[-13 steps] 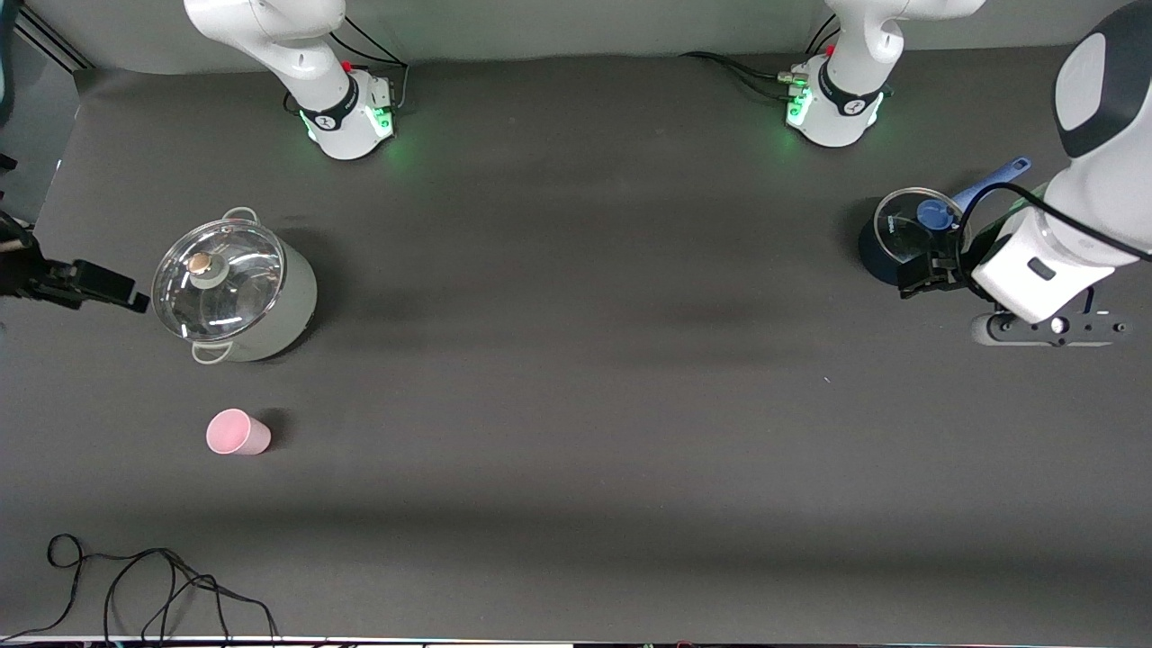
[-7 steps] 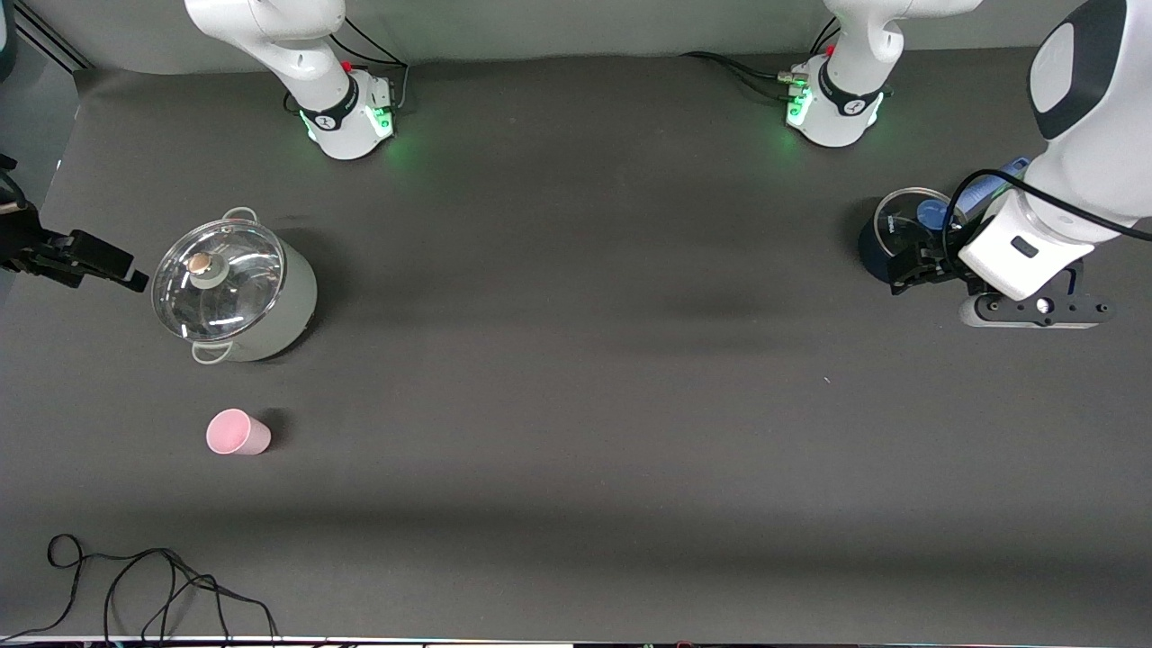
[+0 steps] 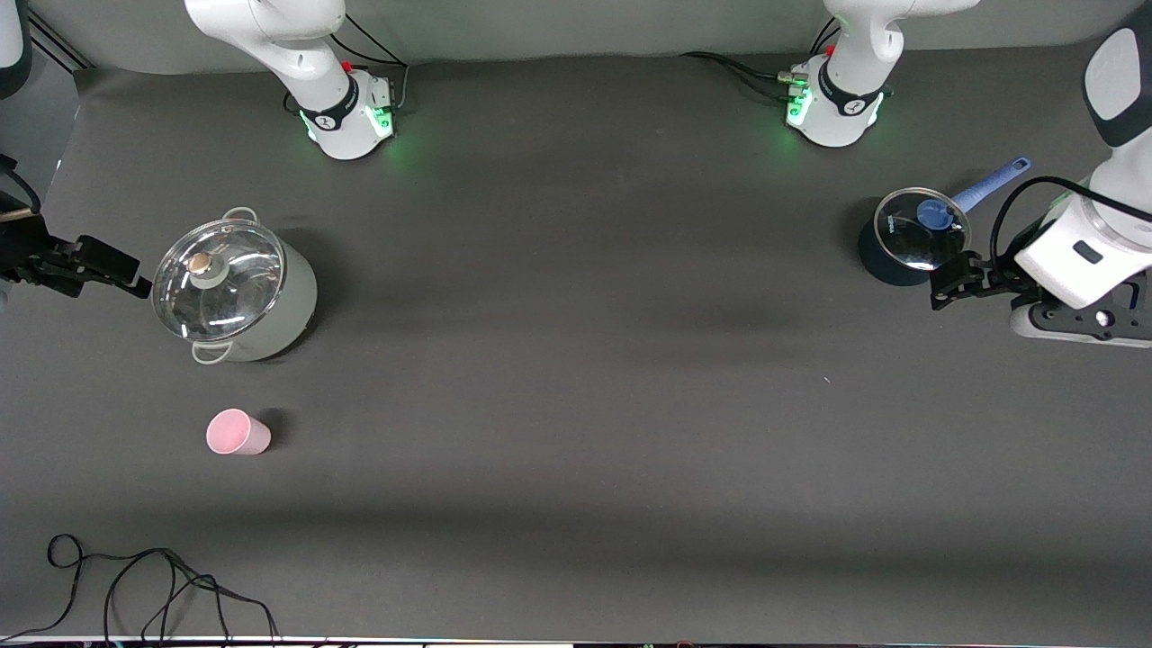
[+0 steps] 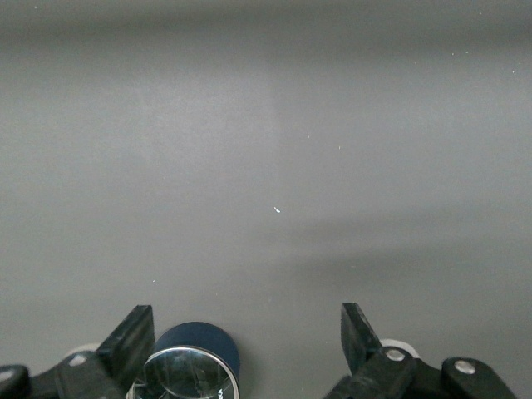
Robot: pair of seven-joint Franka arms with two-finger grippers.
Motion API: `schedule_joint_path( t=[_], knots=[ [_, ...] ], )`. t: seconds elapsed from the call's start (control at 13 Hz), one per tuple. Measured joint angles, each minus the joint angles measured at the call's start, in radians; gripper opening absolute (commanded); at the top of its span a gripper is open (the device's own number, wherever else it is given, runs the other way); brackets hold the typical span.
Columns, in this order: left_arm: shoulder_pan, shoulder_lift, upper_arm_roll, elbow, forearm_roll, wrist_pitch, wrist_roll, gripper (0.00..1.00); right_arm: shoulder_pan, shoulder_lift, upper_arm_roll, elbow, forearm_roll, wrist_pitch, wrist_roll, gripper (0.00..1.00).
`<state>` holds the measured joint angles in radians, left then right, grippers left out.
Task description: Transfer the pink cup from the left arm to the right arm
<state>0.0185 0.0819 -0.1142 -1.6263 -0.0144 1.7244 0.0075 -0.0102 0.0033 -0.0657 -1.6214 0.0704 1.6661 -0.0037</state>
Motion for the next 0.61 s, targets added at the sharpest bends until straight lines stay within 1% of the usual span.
schedule_joint_path(
  t=[0.38, 0.61],
  knots=[
    [0.0, 0.006, -0.002, 0.0, 0.042, -0.005, 0.009, 1.0, 0.0, 0.0, 0.0, 0.004, -0.002, 0.0, -0.001, 1.0],
    [0.0, 0.007, -0.002, 0.0, 0.059, -0.006, 0.01, 1.0, 0.0, 0.0, 0.003, 0.005, -0.03, -0.001, -0.004, 1.0]
  ],
)
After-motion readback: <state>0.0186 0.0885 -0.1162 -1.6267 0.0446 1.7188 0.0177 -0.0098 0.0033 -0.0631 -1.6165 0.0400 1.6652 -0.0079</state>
